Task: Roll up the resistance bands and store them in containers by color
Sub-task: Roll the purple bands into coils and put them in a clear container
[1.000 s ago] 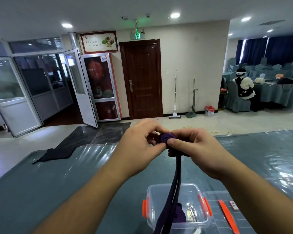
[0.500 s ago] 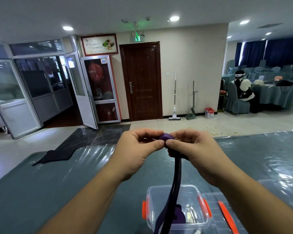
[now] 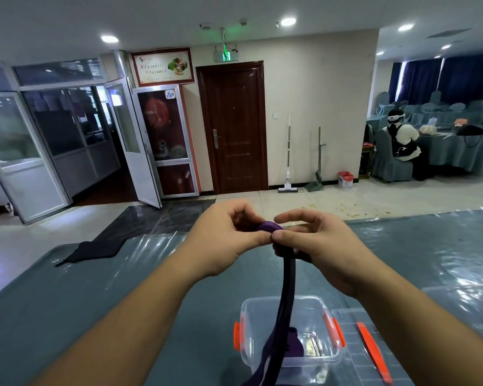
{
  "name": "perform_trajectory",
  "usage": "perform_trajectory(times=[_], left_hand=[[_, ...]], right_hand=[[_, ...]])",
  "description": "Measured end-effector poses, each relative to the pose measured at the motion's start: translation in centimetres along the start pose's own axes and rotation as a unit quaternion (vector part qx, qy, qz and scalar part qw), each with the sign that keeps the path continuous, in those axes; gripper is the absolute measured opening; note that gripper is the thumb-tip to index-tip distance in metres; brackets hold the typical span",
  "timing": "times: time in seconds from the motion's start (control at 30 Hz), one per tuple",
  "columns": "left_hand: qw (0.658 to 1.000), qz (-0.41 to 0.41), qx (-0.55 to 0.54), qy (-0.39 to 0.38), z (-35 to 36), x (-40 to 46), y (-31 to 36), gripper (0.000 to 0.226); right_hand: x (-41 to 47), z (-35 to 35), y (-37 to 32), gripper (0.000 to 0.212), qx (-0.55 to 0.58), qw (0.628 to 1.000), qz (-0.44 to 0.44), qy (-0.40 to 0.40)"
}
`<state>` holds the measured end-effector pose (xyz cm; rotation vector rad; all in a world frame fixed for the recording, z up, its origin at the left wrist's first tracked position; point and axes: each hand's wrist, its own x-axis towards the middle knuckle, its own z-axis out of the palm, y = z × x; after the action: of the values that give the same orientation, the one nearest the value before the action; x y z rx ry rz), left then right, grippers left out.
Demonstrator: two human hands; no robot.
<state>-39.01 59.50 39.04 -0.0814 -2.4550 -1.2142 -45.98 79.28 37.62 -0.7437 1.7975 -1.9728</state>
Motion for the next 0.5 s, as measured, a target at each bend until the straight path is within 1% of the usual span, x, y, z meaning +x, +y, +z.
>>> perform_trajectory(times=[0.13, 0.27, 0.33, 0.4, 0.5], left_hand=[[0.989, -0.05, -0.135, 0.021, 0.8, -0.4, -0.4, 0.024], [0.972, -0.071, -0.223, 0.021, 1.2, -0.7, -0.5, 0.026], [0.953, -0.07, -0.292, 0.039, 1.8, -0.7, -0.3, 0.029], [0.927, -0.061, -0.364, 0.071, 2.8, -0.6, 0.0, 0.025], [0.895, -0.062, -0.429, 0.103, 4.2, -0.5, 0.1, 0.019]], right_hand=[[-0.3, 0.0, 0.6, 0.018, -0.016, 0.999, -0.042, 0.01], [-0.3, -0.4, 0.6, 0.02, -0.024, 0.998, -0.058, -0.003], [-0.2, -0.3, 0.7, 0.023, -0.026, 0.997, -0.077, 0.01], [0.0, 0.0, 0.9, 0.028, -0.024, 0.994, -0.096, 0.039], [0.2, 0.2, 1.0, 0.029, -0.013, 0.991, -0.112, 0.068]])
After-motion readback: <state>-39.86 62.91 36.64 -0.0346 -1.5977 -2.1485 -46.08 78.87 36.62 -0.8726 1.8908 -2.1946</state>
